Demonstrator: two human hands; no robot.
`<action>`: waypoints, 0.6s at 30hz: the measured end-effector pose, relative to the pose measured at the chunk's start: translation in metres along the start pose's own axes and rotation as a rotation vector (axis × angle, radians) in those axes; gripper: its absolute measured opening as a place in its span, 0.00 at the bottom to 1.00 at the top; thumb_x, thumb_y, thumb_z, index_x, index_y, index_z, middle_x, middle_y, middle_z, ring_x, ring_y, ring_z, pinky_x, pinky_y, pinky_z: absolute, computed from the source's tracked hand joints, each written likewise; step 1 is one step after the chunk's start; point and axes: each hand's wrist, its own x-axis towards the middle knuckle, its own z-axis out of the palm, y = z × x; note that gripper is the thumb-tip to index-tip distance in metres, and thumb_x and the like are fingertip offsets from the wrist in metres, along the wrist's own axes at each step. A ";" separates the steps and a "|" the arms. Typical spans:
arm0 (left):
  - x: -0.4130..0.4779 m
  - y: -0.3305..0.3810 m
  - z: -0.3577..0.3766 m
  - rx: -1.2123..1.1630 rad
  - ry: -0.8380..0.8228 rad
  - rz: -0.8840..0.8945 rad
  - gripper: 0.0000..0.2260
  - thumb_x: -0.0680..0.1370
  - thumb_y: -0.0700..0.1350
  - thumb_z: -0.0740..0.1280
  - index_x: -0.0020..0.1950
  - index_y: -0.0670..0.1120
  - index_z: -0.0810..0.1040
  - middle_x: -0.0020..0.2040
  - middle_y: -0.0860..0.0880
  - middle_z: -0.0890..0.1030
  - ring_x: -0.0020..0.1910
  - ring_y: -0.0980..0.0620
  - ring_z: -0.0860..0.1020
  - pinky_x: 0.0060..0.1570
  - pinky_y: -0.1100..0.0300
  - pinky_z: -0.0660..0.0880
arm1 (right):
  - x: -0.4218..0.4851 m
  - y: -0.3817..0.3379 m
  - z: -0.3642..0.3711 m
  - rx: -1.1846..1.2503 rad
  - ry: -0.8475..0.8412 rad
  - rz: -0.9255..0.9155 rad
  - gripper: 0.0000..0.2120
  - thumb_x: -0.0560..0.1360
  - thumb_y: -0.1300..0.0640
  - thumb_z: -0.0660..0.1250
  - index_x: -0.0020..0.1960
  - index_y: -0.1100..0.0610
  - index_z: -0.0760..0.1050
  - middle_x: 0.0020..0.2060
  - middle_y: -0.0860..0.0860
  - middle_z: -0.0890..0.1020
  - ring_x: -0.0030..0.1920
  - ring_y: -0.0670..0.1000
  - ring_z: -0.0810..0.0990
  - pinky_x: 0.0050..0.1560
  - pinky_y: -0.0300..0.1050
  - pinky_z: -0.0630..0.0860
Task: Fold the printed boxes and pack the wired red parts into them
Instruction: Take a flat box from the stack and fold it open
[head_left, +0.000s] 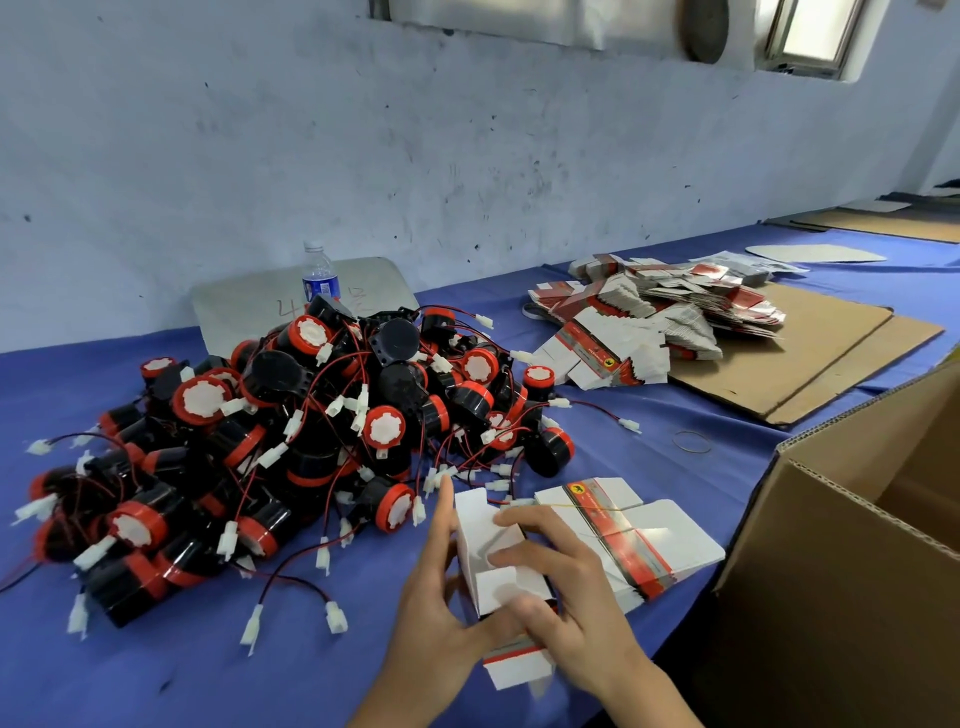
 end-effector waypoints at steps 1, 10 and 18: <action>0.001 0.001 0.001 0.009 -0.007 0.005 0.46 0.64 0.62 0.78 0.73 0.71 0.52 0.69 0.60 0.73 0.66 0.55 0.74 0.58 0.58 0.76 | 0.000 -0.001 -0.001 0.006 0.004 0.005 0.27 0.74 0.33 0.58 0.46 0.55 0.82 0.62 0.44 0.73 0.62 0.44 0.74 0.57 0.37 0.71; -0.001 0.007 0.000 0.094 0.005 0.080 0.45 0.67 0.63 0.75 0.75 0.68 0.49 0.69 0.60 0.73 0.65 0.57 0.75 0.56 0.67 0.74 | -0.002 -0.017 -0.005 0.170 0.019 0.114 0.21 0.75 0.45 0.63 0.67 0.42 0.68 0.60 0.37 0.76 0.62 0.43 0.75 0.57 0.32 0.71; -0.002 0.010 0.001 0.225 0.035 0.210 0.30 0.74 0.59 0.69 0.74 0.63 0.61 0.72 0.59 0.69 0.69 0.58 0.70 0.61 0.66 0.71 | 0.001 -0.017 -0.002 0.101 -0.007 0.103 0.14 0.74 0.51 0.62 0.40 0.57 0.82 0.49 0.41 0.79 0.52 0.47 0.78 0.51 0.35 0.71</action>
